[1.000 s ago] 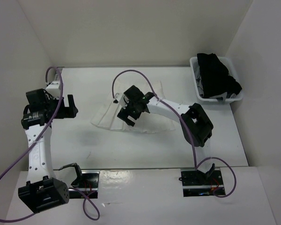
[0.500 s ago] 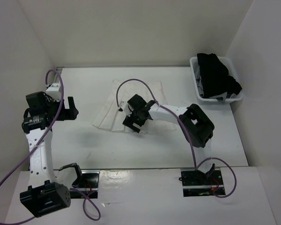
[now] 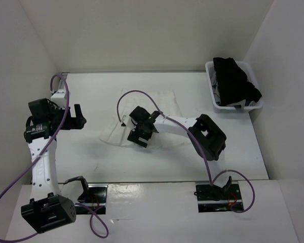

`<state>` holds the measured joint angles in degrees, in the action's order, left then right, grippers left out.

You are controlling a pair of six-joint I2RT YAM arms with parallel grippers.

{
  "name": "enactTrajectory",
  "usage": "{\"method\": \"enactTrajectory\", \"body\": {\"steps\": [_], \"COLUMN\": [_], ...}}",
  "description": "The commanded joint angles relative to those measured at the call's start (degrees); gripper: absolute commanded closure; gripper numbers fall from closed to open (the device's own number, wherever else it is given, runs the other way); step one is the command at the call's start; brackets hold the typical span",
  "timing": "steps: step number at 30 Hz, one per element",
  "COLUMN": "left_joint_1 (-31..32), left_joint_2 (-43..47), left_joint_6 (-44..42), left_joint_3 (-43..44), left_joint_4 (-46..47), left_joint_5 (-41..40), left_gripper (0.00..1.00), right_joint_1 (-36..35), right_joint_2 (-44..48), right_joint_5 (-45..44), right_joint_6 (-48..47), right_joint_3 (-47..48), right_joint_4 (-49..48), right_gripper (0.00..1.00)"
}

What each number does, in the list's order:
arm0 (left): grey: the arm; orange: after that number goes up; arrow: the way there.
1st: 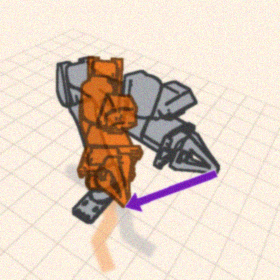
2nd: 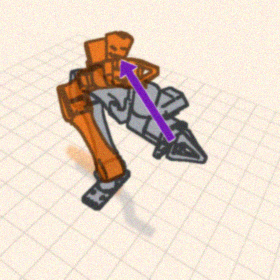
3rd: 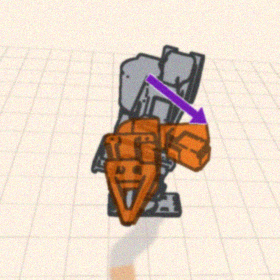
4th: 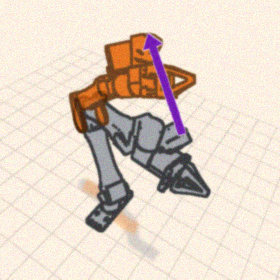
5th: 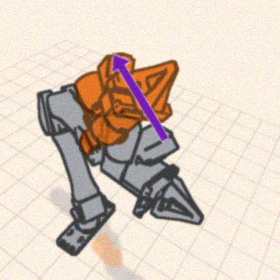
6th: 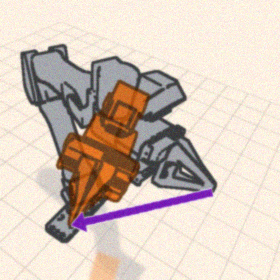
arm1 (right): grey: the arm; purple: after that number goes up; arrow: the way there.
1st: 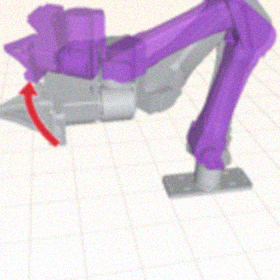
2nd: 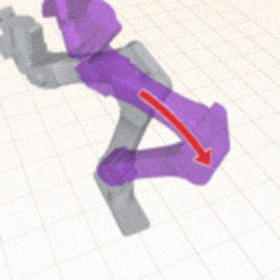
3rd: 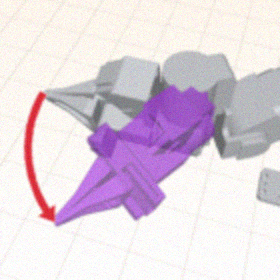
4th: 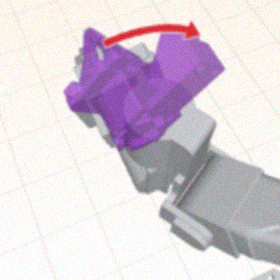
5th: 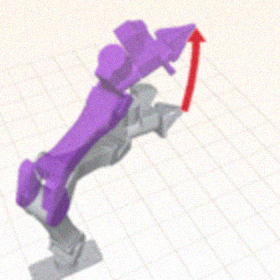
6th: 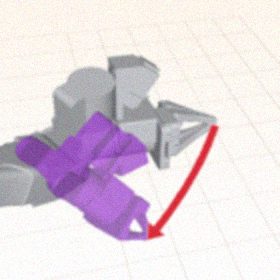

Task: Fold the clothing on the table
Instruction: Flatten the skirt out

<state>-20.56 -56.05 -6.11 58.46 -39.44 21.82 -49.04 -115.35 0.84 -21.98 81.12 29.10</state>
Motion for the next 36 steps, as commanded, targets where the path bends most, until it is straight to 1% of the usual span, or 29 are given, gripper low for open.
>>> {"method": "enactTrajectory", "body": {"steps": [1, 2, 5, 7, 10, 12, 13, 15, 18, 21, 23, 27, 31, 35, 36], "left_joint_1": [-0.36, -0.36, -0.36, 0.17, 0.17, 0.17, 0.17, 0.17, 0.17, 0.17, 0.17, 0.17, 0.17, 0.17, 0.17], "left_joint_2": [-0.02, -0.02, -0.54, -1.07, -1.78, -1.78, -1.78, -1.78, -1.08, -1.08, -1.60, -1.60, -1.08, -1.60, -2.30], "left_joint_6": [-1.97, -1.98, -2.50, -2.50, -3.55, -3.56, -3.56, -2.94, -1.81, -1.27, -1.27, -1.27, -1.27, -0.75, -0.75], "left_joint_3": [-0.01, -0.01, -0.01, 0.60, 1.22, 1.22, 1.22, 1.22, 1.22, 1.22, 0.69, 0.17, -0.36, -0.36, -0.36], "left_joint_4": [0.77, 0.25, -0.37, -0.37, -1.42, -1.43, -1.43, -0.73, -0.20, -0.20, -0.20, 0.32, 0.33, 0.86, 0.86], "left_joint_5": [2.52, 2.52, 3.57, 4.19, 5.59, 5.60, 5.08, 4.29, 2.52, 1.73, 1.73, 0.59, 0.59, -0.03, -0.03], "left_gripper": [0.00, 0.00, 0.00, 0.00, 0.00, 0.00, 0.00, 0.00, 0.00, 0.00, 0.00, 0.00, 0.00, 0.00, 0.00], "right_joint_1": [-5.28, -5.28, -5.28, -3.71, -0.99, 0.78, 2.79, 4.82, 6.84, 6.85, 6.85, 6.85, 6.85, 6.85, 6.85], "right_joint_2": [0.03, 1.26, 8.02, 13.19, 16.11, 17.52, 18.05, 18.06, 16.13, 12.96, 10.78, 7.95, 7.42, 5.84, 5.84], "right_joint_5": [3.54, 5.99, 6.62, 7.50, 9.17, 9.18, 9.18, 9.18, 9.71, 12.51, 12.52, 7.60, 5.66, 5.05, 5.05], "right_joint_6": [0.44, 0.44, -0.61, -1.31, -2.36, -2.37, -1.76, 0.69, 8.59, 16.33, 20.46, 21.27, 20.75, 21.54, 23.10], "right_joint_3": [1.58, 1.58, 1.58, 2.72, 7.81, 10.54, 12.64, 14.32, 16.87, 16.27, 13.55, 10.38, 8.53, 10.02, 10.63], "right_joint_4": [4.28, 4.90, 7.97, 9.47, 14.83, 15.46, 15.46, 14.41, 12.65, 10.11, 8.61, 8.60, 12.89, 16.25, 16.86], "right_gripper": [0.01, 0.01, 0.01, 0.01, 0.01, 0.01, 0.01, 0.01, 0.01, 0.01, 0.01, 0.01, 0.01, 0.01, 0.01]}}
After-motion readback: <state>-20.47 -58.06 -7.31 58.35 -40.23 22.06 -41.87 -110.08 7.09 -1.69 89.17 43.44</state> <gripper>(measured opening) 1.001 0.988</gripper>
